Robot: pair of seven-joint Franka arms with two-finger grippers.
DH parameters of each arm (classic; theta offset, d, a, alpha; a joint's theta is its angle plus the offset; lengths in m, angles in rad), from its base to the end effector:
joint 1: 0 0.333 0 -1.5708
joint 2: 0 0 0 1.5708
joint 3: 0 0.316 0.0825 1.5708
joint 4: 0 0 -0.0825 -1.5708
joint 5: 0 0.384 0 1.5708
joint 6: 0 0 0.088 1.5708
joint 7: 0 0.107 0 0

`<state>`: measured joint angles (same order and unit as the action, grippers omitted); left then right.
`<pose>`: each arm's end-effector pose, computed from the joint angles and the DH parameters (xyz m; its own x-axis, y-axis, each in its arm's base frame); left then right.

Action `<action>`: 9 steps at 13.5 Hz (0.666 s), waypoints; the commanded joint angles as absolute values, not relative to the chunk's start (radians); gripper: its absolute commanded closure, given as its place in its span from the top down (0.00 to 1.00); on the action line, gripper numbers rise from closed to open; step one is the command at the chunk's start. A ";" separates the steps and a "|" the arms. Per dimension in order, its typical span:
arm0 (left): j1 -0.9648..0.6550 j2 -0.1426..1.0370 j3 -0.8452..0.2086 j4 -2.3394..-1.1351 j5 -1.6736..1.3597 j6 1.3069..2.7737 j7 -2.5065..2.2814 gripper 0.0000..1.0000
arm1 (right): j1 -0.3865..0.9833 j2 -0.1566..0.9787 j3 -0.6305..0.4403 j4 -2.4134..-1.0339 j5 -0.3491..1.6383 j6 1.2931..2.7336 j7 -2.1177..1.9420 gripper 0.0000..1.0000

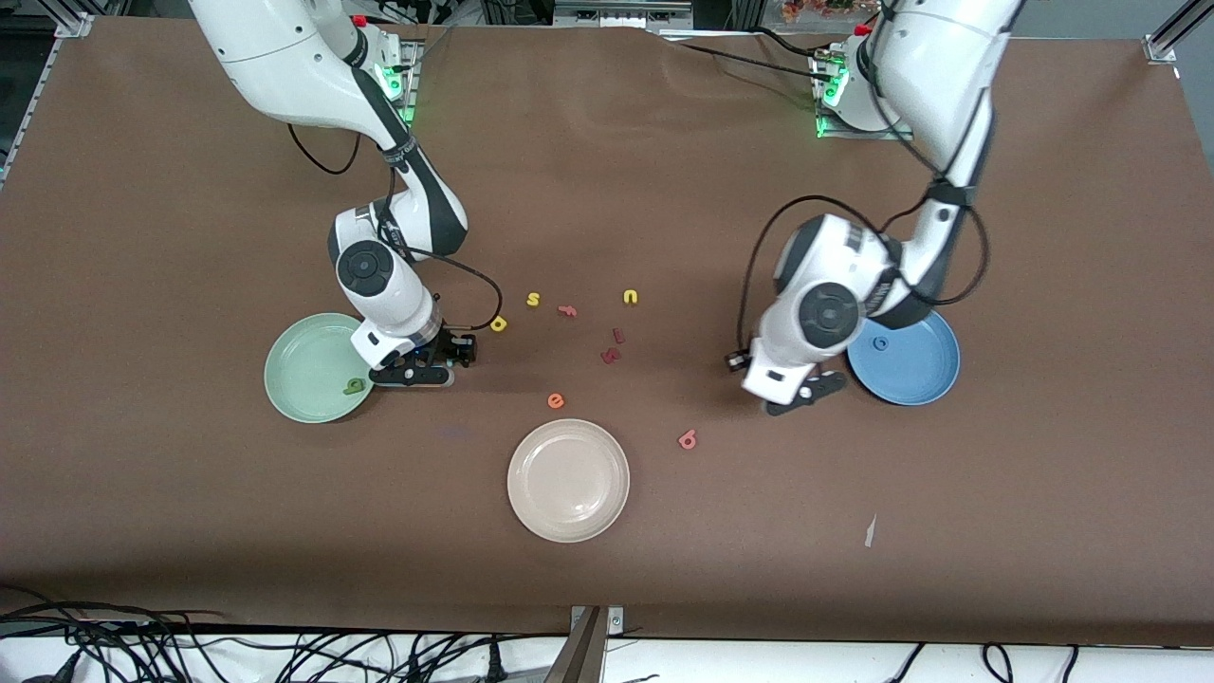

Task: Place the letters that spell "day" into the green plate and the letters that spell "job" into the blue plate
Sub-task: 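Lower the cyan letter onto the blue plate and open the left gripper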

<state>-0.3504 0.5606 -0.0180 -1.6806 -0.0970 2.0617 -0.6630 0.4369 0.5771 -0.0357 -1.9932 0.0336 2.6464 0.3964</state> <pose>0.6121 -0.2406 0.2621 0.9199 0.3403 -0.1949 0.3385 -0.9400 -0.0439 0.5659 0.2396 0.1746 0.9973 -0.0186 0.0712 -0.0166 -0.9995 -0.0284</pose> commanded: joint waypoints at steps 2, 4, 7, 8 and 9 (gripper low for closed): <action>-0.209 0.431 -0.031 -1.859 -0.074 2.060 -0.358 0.00 | 0.443 0.552 -0.038 -2.045 0.034 2.692 0.411 0.45; -0.140 0.417 -0.029 -1.894 -0.069 2.060 -0.203 0.00 | 0.443 0.552 -0.038 -2.049 0.034 2.697 0.410 0.32; -0.051 0.405 -0.029 -1.940 -0.013 2.060 -0.027 0.00 | 0.445 0.552 -0.038 -2.049 0.032 2.695 0.405 0.21; -0.040 0.405 -0.029 -1.954 0.026 2.057 0.010 0.00 | 0.443 0.551 -0.038 -2.048 0.034 2.694 0.397 0.21; -0.034 0.414 -0.029 -1.954 0.049 2.056 0.052 0.44 | 0.443 0.546 -0.041 -2.043 0.032 2.692 0.382 0.21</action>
